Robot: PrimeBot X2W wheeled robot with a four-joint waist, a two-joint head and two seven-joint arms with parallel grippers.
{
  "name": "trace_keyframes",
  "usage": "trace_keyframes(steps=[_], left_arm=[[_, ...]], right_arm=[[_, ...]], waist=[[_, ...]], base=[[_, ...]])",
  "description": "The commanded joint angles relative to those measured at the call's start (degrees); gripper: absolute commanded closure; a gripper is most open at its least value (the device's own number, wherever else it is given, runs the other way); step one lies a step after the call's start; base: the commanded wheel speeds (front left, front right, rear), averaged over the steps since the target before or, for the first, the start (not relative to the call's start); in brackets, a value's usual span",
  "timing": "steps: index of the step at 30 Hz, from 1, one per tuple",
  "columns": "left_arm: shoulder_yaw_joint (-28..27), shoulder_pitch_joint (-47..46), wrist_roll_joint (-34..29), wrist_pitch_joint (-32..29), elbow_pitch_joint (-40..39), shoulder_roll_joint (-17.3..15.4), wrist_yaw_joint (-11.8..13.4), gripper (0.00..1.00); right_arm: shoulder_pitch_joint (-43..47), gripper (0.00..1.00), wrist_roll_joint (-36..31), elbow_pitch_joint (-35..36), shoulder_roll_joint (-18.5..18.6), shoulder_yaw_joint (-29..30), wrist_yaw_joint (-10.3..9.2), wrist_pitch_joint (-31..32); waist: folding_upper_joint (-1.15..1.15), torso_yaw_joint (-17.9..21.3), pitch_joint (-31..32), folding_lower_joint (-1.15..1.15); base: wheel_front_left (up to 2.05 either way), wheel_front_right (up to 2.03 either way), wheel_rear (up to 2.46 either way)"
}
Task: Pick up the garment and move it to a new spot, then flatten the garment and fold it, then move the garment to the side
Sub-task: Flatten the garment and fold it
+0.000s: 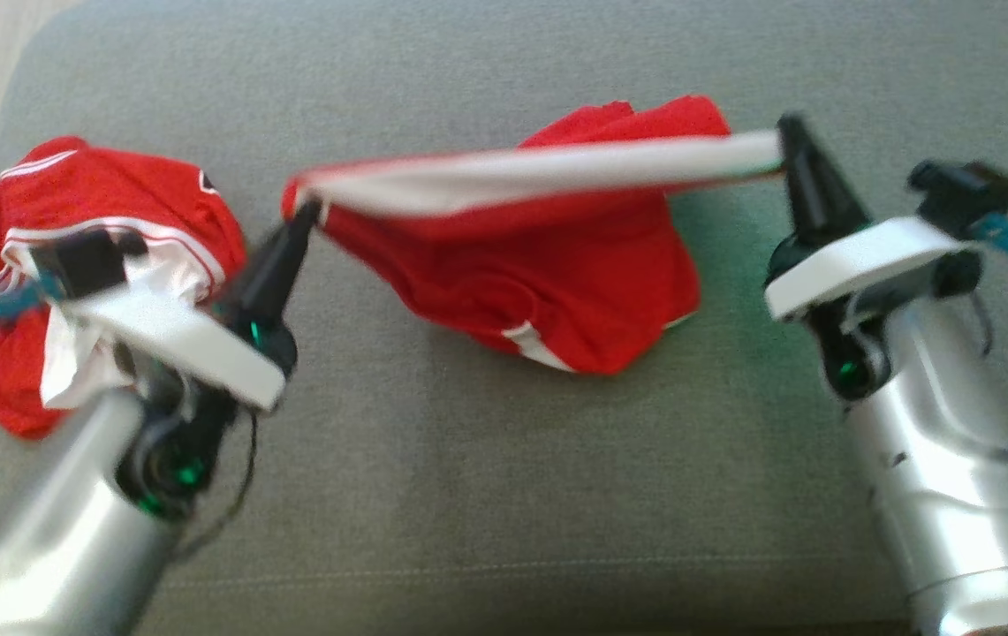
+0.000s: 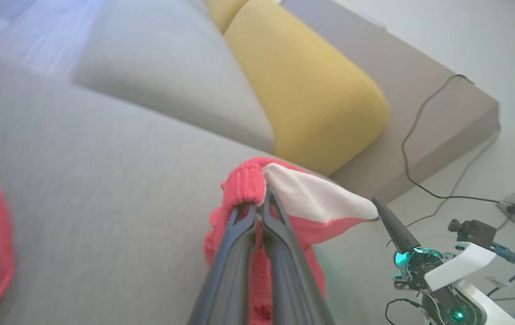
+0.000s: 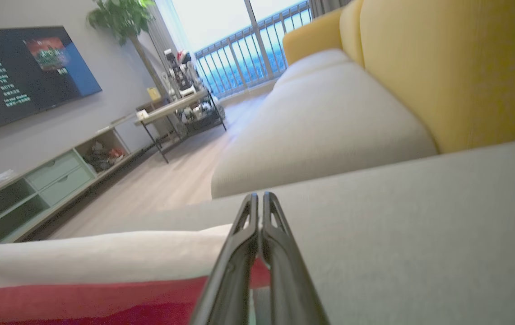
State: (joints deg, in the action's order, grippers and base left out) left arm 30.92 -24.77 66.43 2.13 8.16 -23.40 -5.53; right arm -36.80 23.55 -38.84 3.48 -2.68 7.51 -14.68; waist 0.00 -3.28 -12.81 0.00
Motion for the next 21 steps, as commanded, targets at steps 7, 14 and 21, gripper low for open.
trace_keyframes(steps=[7,14,21], left_arm=[[-3.84,-17.22,-3.21,-5.22,-8.67,-7.01,-0.82,1.00],[-1.25,-33.91,-6.97,-12.23,-5.28,-8.27,-1.53,1.00],[7.85,-53.74,-19.25,-7.81,5.41,-7.21,-1.92,1.00]], right_arm=[[-8.42,1.00,-7.56,15.39,-0.60,4.82,-0.02,3.24],[-23.43,1.00,-15.75,18.94,-0.60,7.33,-0.02,10.19],[-40.53,1.00,-22.32,8.39,-0.60,8.60,-0.02,6.38]], waist=[[0.00,3.33,0.58,0.00],[0.00,6.39,-4.33,0.00],[0.00,8.59,-14.21,0.00]], base=[[0.00,0.00,0.00],[0.00,0.00,0.00],[0.00,0.00,0.00]])
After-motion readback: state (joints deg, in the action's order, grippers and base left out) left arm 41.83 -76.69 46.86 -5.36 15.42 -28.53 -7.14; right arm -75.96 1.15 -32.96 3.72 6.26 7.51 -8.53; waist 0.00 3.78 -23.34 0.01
